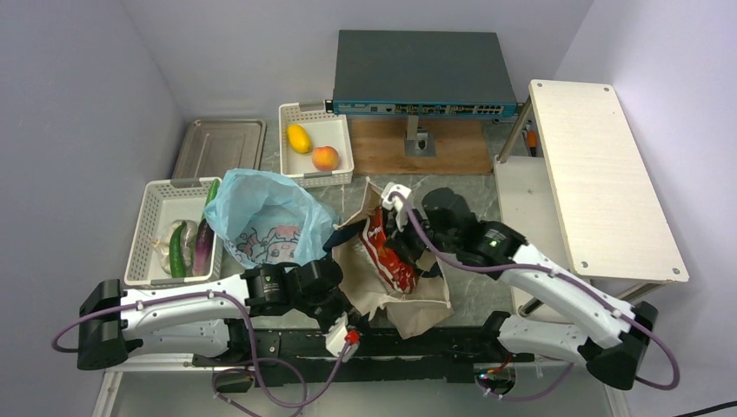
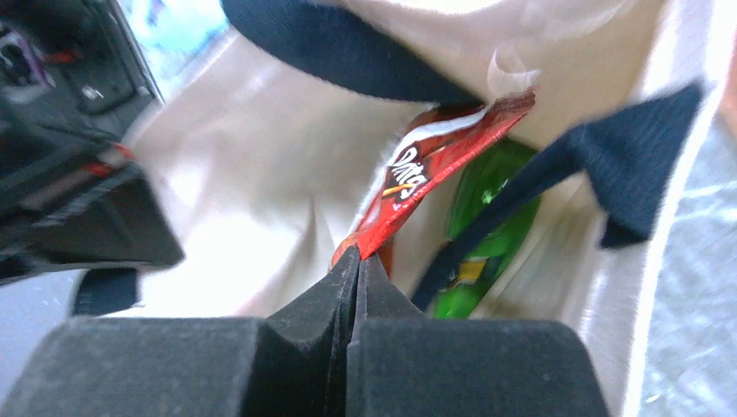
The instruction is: Untie the knot of the grocery bags and take out the mixed food
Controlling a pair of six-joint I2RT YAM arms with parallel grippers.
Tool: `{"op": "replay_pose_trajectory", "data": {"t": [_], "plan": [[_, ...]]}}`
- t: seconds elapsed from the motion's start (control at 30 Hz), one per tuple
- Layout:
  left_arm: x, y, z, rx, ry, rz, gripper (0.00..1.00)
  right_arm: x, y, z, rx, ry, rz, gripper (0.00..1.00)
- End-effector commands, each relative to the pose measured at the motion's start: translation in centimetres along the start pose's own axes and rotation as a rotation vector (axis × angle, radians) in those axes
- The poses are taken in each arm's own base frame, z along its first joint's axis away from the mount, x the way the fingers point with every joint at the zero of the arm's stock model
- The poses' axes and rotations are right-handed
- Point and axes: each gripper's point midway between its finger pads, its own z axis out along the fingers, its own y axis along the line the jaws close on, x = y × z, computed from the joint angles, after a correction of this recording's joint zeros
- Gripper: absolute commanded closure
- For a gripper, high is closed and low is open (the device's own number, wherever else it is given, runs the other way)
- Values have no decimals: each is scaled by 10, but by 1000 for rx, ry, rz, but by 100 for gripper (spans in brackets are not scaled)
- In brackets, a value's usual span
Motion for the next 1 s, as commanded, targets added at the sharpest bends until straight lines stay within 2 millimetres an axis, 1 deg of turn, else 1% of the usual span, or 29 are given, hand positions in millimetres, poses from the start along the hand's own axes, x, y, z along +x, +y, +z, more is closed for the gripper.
{"op": "replay_pose_trajectory", "data": {"t": [0.0,0.1,0.17,0.33,0.5,0.57,0.67,0.77,0.83,0.87,0.97], "plan": [[3,15,-1,-37,-6,-79,78,-56,10,-40,-29,-154,-59,100],[4,24,-4,-55,-18,-139,79,-80,3,-59,24,-206,-67,100],[4,27,-6,-57,-22,-176,79,-101,-5,-74,67,-251,-89,100],[3,27,-7,-34,-37,-256,79,-143,-39,-104,271,-354,-117,100],[7,32,-10,-40,-32,-280,80,-179,-61,-142,402,-443,-157,100],[10,33,-12,-33,-22,-287,80,-197,-72,-158,467,-488,-168,100],[12,35,-13,-25,-15,-287,80,-224,-95,-185,596,-558,-173,100],[14,38,-15,-25,-16,-284,80,-244,-124,-213,746,-618,-150,100],[15,39,-16,-26,-14,-286,80,-250,-143,-232,850,-646,-126,100],[16,40,-16,-29,-12,-287,80,-255,-153,-244,906,-672,-123,100],[19,42,-18,-32,-8,-294,80,-259,-181,-278,1076,-704,-107,100]]}}
